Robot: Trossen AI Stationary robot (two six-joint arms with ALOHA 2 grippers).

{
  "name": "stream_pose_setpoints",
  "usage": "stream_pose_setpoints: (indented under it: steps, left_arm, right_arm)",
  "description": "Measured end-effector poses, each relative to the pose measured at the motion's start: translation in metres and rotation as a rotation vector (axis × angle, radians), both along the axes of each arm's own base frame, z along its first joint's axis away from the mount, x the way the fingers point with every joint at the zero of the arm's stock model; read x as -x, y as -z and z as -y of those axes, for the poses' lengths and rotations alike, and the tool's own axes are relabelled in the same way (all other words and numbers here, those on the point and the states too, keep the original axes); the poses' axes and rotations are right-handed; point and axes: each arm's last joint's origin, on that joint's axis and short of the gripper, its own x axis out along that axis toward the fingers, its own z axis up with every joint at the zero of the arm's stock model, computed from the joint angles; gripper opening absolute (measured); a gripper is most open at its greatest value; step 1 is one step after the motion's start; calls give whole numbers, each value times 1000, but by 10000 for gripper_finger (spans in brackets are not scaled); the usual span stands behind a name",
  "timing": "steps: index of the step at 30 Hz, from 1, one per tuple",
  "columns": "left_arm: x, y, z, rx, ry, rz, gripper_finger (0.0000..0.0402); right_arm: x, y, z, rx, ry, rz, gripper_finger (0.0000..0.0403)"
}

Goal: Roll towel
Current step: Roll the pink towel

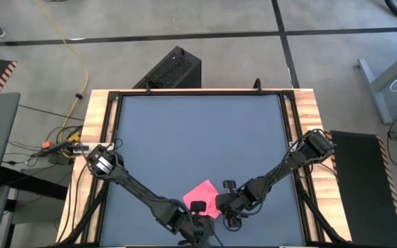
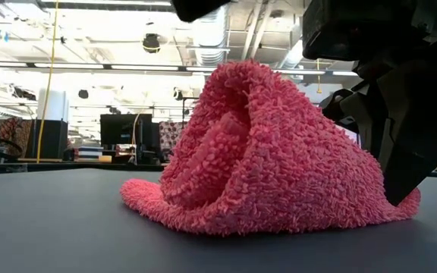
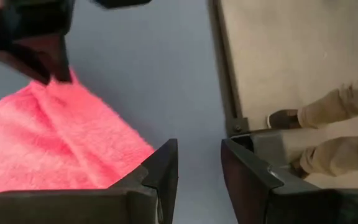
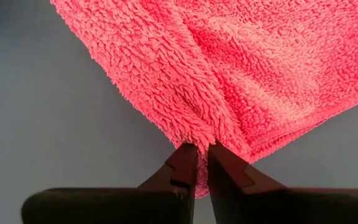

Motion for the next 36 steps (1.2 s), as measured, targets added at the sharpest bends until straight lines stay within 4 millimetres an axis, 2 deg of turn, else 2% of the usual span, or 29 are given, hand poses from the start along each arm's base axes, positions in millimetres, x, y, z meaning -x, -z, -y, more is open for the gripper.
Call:
stream_pose_setpoints:
  steps: [14, 17, 21, 24, 29, 36]
  left_arm:
    - [-8, 3, -19, -8, -54, -52, 110]
    - [-12, 15, -22, 22, -67, -98, 110]
    - [-16, 45, -19, 53, -76, -202, 110]
    - [-13, 60, -19, 23, -149, -261, 110]
    - [-6, 63, -17, -72, -229, -250, 110]
    - [-6, 62, -16, -28, -246, -268, 110]
  right_arm:
    - [3, 0, -4, 5, -8, 4, 59]
    - [3, 0, -4, 5, -7, 4, 59]
    - [2, 0, -4, 1, -2, 4, 59]
    - [2, 0, -4, 0, -1, 4, 59]
    - [3, 0, -5, -2, -4, 4, 59]
    - [3, 0, -5, -3, -5, 4, 59]
